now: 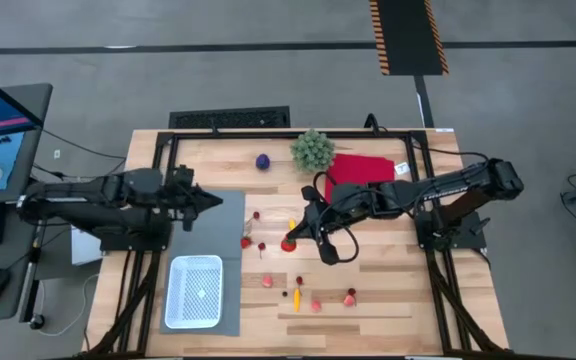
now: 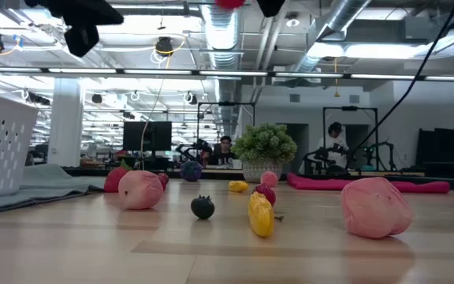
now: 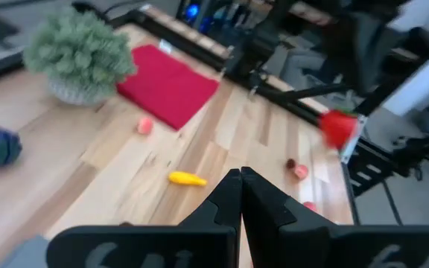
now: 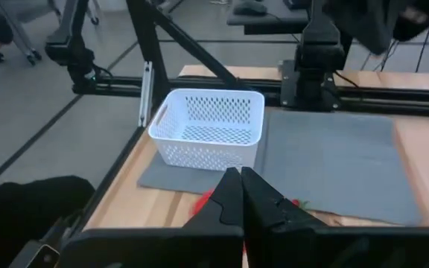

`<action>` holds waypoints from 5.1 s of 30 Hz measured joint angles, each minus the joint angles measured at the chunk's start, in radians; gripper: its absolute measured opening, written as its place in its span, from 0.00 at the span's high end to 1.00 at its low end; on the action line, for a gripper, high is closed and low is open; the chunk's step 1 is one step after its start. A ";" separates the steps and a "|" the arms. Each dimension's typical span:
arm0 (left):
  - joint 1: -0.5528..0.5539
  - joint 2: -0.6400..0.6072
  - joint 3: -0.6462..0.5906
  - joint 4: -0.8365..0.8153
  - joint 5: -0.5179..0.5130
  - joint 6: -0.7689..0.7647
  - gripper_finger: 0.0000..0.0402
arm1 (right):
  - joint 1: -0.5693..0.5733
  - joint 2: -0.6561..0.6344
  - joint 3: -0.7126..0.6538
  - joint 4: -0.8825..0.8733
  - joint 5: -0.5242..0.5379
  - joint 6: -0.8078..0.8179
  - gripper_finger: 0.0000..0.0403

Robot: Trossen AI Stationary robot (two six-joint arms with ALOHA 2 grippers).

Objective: Pick and placing Produce into tupperware
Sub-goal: Put the red strawberry into the white basket

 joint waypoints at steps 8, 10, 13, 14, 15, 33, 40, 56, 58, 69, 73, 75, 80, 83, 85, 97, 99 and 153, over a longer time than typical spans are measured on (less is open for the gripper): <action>0.000 0.154 0.000 0.107 -0.061 0.036 1.00 | 0.001 0.000 0.042 -0.010 -0.031 -0.008 0.98; 0.000 0.198 0.000 0.152 -0.016 0.052 1.00 | 0.001 0.000 0.042 -0.030 -0.033 -0.008 0.98; -0.008 0.277 0.000 0.242 0.041 0.047 0.98 | 0.000 0.010 0.043 -0.044 -0.032 -0.008 0.98; -0.013 0.302 0.000 0.272 0.064 0.048 0.97 | 0.000 0.017 0.045 -0.040 -0.032 -0.008 0.98; -0.019 0.332 0.000 0.311 0.090 0.054 0.95 | 0.001 0.020 0.043 -0.052 -0.032 -0.008 0.98; -0.166 0.543 0.000 0.589 0.106 0.070 0.33 | -0.007 0.098 0.042 -0.047 -0.045 -0.011 0.98; -0.241 0.542 0.000 0.645 0.009 0.090 0.26 | -0.022 0.098 0.042 -0.001 -0.083 0.000 0.98; -0.322 0.569 0.000 0.676 -0.150 0.121 0.26 | -0.022 0.098 0.042 0.061 -0.101 0.016 0.98; -0.322 0.599 0.001 0.711 -0.134 0.115 0.26 | -0.022 0.098 0.042 0.071 -0.101 0.017 0.98; -0.320 0.726 0.093 0.744 -0.092 0.169 0.26 | -0.022 0.098 0.042 0.082 -0.133 0.032 0.98; -0.317 0.734 0.111 0.744 -0.083 0.182 0.26 | -0.019 0.133 0.040 0.088 -0.145 0.034 0.98; -0.317 0.737 0.117 0.743 -0.083 0.184 0.26 | -0.019 0.147 0.042 0.113 -0.150 0.034 0.98; -0.317 0.739 0.121 0.720 -0.083 0.180 0.30 | -0.021 0.179 0.063 0.102 -0.152 0.027 0.98; -0.317 0.739 0.120 0.719 -0.084 0.173 0.33 | -0.021 0.185 0.087 0.088 -0.158 0.027 0.98; -0.317 0.739 0.120 0.714 -0.084 0.172 0.35 | -0.021 0.194 0.111 0.092 -0.171 0.025 0.98; -0.317 0.739 0.120 0.707 -0.122 0.164 0.48 | -0.021 0.226 0.139 0.081 -0.199 0.026 0.98; -0.317 0.739 0.120 0.705 -0.131 0.165 0.51 | -0.021 0.229 0.137 0.068 -0.199 0.026 0.98; -0.465 0.494 0.119 0.344 -0.302 0.249 1.00 | -0.012 -0.075 0.137 -0.306 -0.113 0.013 0.62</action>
